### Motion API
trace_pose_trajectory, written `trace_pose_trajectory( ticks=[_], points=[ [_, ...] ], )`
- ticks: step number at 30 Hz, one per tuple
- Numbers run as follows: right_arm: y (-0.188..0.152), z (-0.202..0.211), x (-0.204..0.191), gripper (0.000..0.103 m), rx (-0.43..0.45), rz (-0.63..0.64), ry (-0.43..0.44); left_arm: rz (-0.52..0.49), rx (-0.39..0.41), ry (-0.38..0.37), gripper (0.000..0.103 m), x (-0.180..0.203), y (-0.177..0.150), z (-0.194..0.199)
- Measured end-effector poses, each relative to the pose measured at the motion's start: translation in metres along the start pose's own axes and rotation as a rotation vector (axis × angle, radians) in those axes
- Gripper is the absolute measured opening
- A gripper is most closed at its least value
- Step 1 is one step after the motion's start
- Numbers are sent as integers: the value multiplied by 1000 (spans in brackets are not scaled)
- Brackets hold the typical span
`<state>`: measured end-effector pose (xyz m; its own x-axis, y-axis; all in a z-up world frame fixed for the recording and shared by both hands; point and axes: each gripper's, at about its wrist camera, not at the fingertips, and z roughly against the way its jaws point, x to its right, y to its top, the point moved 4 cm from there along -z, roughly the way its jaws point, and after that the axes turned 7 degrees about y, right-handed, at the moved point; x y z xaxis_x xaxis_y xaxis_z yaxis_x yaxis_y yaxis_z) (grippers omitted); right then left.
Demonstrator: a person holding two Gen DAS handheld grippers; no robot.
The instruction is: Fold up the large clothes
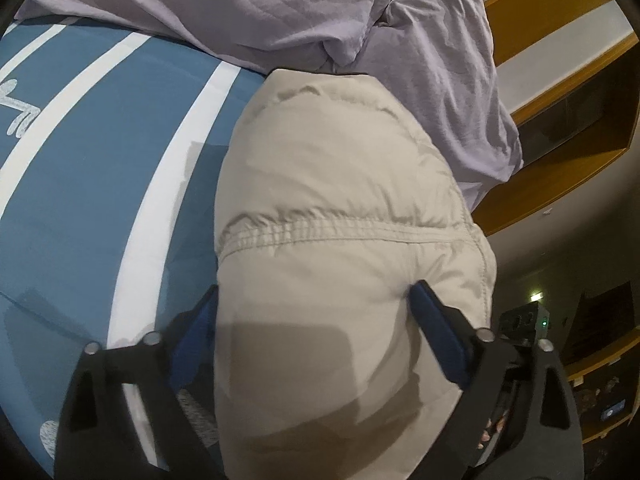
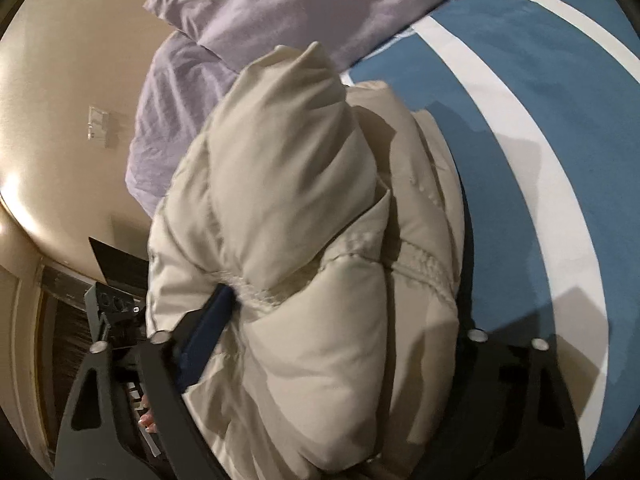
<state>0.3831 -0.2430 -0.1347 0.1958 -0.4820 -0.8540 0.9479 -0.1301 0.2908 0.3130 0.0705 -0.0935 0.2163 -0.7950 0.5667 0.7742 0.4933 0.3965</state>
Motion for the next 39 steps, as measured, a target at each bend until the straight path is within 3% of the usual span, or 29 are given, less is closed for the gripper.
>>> trace_pose_trajectory(
  ticks=[5,14,19,26,30,33,39],
  points=[
    [10,-5,-13,63,17,35,15,-12,20,4,75,-2,16,6],
    [48,-54,-50,51,7,108,44,5,77,83,73,-29,81,15],
    [65,-87,-62,51,10,141,48,-5,121,144,73,-44,118,14],
    [61,-80,-59,70,11,193,-45,-53,174,227,81,-55,121,17],
    [67,-52,-66,71,98,232,-123,-112,264,354,82,-42,123,29],
    [75,-39,-81,71,165,280,-164,-159,311,409,82,-27,121,33],
    [81,-56,-122,68,207,421,-214,-291,386,504,84,7,113,29]
  ],
)
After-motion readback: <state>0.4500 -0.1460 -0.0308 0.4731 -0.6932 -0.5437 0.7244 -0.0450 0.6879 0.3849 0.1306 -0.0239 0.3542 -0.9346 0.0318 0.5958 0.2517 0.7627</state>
